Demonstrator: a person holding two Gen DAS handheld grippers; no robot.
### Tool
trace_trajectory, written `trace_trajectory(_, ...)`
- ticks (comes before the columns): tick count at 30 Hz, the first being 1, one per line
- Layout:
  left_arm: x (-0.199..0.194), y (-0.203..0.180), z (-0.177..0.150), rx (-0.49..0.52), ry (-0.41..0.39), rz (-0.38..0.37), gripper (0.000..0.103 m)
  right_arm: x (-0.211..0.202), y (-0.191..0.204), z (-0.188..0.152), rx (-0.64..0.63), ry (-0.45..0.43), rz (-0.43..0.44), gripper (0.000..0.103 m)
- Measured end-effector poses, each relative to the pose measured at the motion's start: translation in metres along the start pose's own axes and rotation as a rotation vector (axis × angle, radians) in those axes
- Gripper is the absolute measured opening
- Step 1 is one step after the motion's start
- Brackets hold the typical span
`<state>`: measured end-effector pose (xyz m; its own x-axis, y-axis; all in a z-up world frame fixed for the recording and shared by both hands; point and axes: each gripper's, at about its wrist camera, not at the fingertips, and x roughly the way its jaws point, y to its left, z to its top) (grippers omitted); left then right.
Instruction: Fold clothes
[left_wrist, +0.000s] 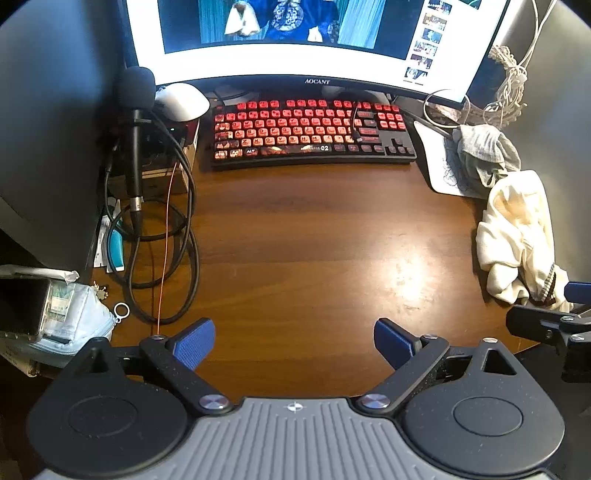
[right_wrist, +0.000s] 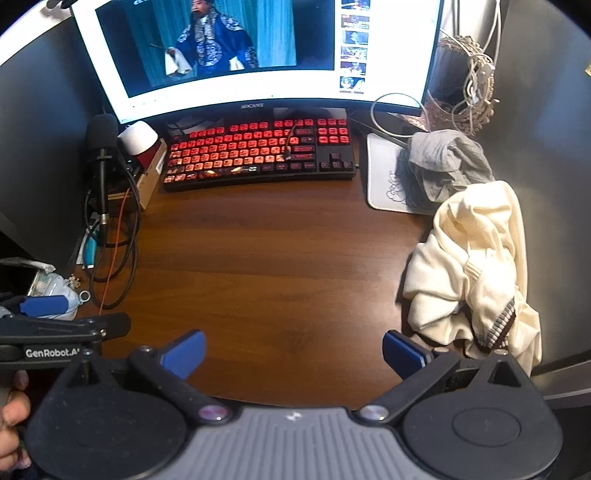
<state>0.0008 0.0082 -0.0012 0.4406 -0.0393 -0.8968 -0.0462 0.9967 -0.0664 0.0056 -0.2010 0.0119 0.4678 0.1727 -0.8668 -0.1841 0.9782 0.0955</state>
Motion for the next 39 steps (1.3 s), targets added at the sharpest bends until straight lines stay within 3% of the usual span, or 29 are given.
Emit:
trace_trajectory(8,-0.001,0.005,0.002,-0.014,-0.021,0.007,0.093,-0.004,-0.001,0.003,0.001,-0.046,-0.026,0.102)
trace_trajectory(13,-0.004,0.008,0.003,-0.025,-0.047,0.001,0.093,0.002,-0.006,0.009,0.022,-0.029,-0.032,0.102)
trace_trajectory(16,-0.003,0.01,0.004,-0.029,-0.05,0.006,0.085,0.005,-0.007,0.01,0.026,-0.023,-0.038,0.102)
trace_trajectory(39,0.009,0.023,0.005,-0.09,-0.093,0.047,0.086,0.027,-0.017,0.008,0.037,-0.004,-0.036,0.102)
